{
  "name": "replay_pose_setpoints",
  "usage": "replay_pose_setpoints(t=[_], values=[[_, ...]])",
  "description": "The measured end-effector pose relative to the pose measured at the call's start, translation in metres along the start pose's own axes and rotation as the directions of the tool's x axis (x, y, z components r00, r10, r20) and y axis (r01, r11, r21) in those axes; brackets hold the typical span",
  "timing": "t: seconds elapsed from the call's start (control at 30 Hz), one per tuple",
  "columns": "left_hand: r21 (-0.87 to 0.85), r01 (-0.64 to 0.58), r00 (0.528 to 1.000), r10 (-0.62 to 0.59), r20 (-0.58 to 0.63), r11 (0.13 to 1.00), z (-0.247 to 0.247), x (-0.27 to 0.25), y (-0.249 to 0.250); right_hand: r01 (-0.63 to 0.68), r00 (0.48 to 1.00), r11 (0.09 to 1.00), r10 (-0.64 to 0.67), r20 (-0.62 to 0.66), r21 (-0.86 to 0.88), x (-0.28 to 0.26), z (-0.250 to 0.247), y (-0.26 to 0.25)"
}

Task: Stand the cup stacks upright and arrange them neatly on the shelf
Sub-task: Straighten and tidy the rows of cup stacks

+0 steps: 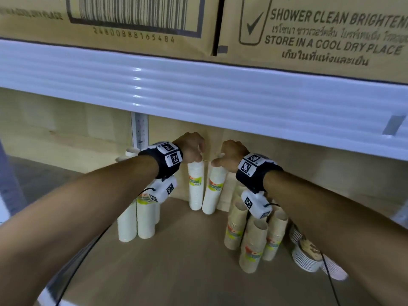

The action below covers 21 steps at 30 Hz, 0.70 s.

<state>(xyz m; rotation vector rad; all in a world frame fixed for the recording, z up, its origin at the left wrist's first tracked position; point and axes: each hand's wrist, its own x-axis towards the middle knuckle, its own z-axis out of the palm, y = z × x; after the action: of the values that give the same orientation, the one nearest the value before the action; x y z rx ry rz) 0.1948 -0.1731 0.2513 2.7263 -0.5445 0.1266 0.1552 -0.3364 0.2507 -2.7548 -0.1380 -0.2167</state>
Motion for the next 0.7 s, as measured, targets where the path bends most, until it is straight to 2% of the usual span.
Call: replay_pose_setpoints(t=[0.13,0.27,0.43,0.57,0.7], values=[[-0.016,0.012,1.0,-0.012,0.017,1.0,0.005,0.008,0.004,-0.029,0.999,0.996,0.027,0.03,0.085,0.008,0.006,0.004],[0.045,0.022,0.999,-0.024,0.043,0.999,0.008,0.014,0.007,-0.088,0.992,0.976,0.068,0.106,0.197,0.014,0.009,0.004],[0.08,0.018,0.999,-0.022,0.043,0.997,0.01,0.02,0.006,-0.107,0.993,0.946,0.085,0.083,0.306,0.021,0.017,-0.008],[0.079,0.032,0.999,-0.035,0.04,0.996,0.013,0.022,0.004,-0.08,0.995,0.947,0.056,0.086,0.311,0.02,0.024,-0.017],[0.017,0.05,0.998,-0.051,0.032,0.999,0.011,0.022,0.002,-0.11,0.991,0.967,0.09,0.096,0.231,0.019,0.023,-0.017]])
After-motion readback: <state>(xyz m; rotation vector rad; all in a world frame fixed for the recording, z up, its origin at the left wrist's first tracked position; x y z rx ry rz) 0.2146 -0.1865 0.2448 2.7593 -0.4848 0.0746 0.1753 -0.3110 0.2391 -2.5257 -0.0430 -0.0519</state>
